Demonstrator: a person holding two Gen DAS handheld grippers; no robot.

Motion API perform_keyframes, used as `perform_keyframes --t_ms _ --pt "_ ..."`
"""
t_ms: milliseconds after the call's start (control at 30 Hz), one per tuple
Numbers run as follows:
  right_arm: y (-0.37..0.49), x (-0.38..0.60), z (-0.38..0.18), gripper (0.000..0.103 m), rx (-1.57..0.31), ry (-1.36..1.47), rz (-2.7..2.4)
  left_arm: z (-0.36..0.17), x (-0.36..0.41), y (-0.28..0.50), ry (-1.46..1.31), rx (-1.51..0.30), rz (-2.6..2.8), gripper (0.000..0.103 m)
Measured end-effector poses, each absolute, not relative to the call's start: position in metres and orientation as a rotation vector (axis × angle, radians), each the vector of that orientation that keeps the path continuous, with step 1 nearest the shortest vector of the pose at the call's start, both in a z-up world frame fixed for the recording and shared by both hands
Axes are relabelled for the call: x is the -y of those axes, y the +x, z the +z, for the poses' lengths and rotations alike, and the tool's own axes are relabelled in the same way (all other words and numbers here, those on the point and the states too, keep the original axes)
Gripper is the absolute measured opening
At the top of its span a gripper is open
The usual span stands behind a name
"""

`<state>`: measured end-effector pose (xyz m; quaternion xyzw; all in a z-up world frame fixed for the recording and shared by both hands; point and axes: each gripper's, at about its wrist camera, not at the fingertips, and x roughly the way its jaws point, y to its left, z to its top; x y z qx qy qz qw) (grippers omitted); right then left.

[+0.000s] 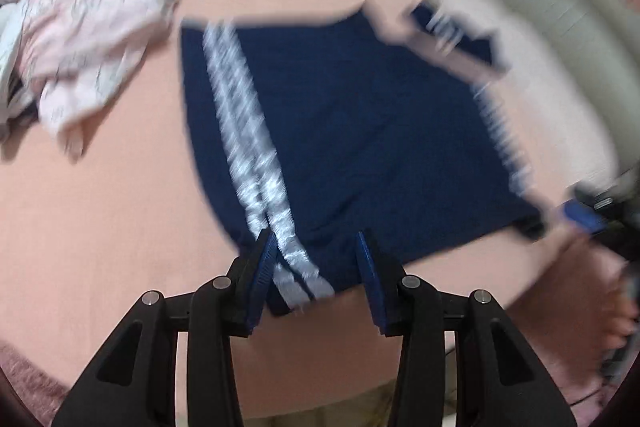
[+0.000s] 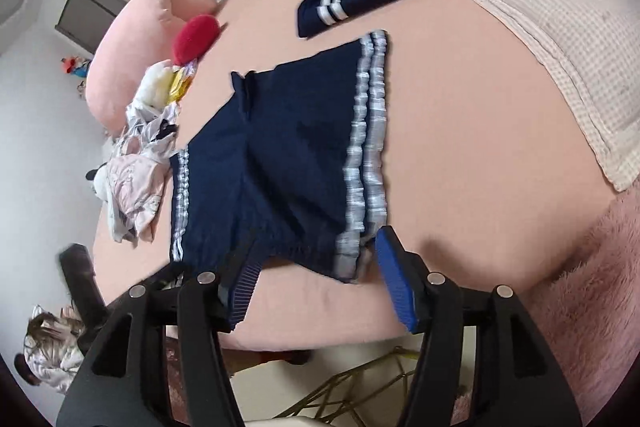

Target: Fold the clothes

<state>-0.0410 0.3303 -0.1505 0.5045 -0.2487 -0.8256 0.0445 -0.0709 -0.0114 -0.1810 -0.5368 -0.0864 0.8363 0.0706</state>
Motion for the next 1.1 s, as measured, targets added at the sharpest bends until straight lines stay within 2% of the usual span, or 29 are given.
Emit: perform_keyframes --t_ms 67,167,233,333,367,400,500,667,900,1100 --pt "-0.045 -0.335 -0.163 0.060 0.713 1.612 -2.555 -0.180 0.015 -0.071 -1.650 0.259 2.519 0.041" --pt "-0.054 -0.343 -0.188 0.060 0.812 1.690 -2.448 -0.176 0.016 -0.072 -1.698 0.210 2.524 0.041" --pt "-0.059 -0.336 -0.188 0.060 0.792 1.674 -2.418 -0.174 0.014 -0.073 -1.702 0.197 2.527 0.041" --pt "-0.066 -0.324 -0.192 0.045 0.800 1.657 -2.341 -0.173 0.009 -0.075 -1.713 0.197 2.538 0.041" --pt "-0.067 -0.321 -0.195 0.035 0.826 1.649 -2.309 -0.171 0.008 -0.076 -1.709 0.213 2.543 0.041" --pt "-0.067 -0.321 -0.196 0.019 0.837 1.641 -2.294 -0.170 0.006 -0.077 -1.702 0.230 2.550 0.041" --pt "-0.067 -0.320 -0.199 0.013 0.831 1.633 -2.274 -0.167 0.009 -0.076 -1.683 0.283 2.574 0.041" --pt "-0.077 -0.313 -0.190 0.010 0.807 1.585 -2.280 -0.167 0.026 -0.075 -1.685 0.380 2.578 0.042" --pt "-0.119 -0.275 -0.160 0.009 0.679 1.490 -2.307 -0.171 0.028 -0.072 -1.688 0.367 2.560 0.042" --pt "-0.139 -0.201 -0.179 0.009 0.512 1.522 -2.171 -0.174 0.041 -0.072 -1.695 0.436 2.563 0.042"
